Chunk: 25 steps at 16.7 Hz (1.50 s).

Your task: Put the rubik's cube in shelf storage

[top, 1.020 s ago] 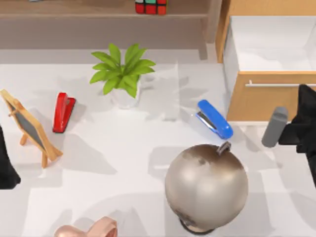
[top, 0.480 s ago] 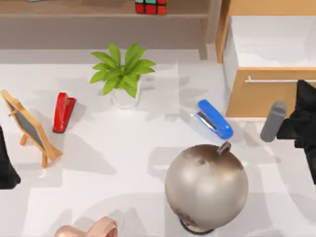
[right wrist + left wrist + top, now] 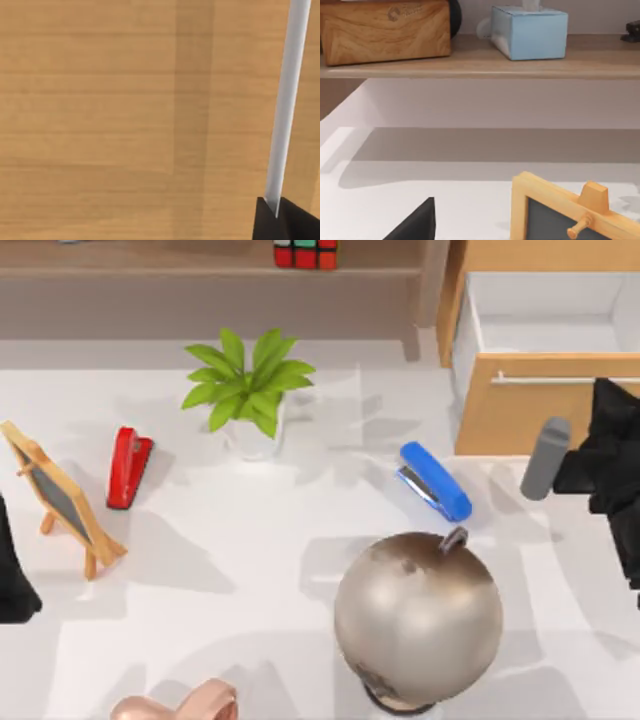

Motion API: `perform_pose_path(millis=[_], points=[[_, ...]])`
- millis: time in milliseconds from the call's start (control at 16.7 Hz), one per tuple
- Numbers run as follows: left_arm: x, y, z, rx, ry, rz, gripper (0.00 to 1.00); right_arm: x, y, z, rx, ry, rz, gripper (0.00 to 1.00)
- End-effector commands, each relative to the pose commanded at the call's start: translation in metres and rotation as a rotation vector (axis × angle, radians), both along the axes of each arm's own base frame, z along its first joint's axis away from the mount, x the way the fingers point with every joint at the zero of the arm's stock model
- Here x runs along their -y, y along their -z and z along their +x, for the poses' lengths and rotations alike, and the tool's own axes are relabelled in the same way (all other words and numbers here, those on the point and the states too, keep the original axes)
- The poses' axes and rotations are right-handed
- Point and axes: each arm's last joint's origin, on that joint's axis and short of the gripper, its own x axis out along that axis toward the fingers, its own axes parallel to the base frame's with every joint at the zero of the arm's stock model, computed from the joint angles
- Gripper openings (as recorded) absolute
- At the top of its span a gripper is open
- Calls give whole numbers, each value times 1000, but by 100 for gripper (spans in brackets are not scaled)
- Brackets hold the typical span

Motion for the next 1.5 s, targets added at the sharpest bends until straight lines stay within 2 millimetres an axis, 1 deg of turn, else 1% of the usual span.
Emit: perform_pose_path(millis=[240,300,540,660,1500], points=[[0,0,0,0,0,0,100,1,-2,18,7,0,2,0],[0,0,0,0,0,0,100,1,-2,21,7,0,3,0],[0,0,0,0,0,0,100,0,-2,19,5,-2,5,0],[0,0,0,0,0,0,100,0,-2,22,6,-2,5,0],[0,0,0,0,0,0,100,0,-1,73,5,-2,4,0]])
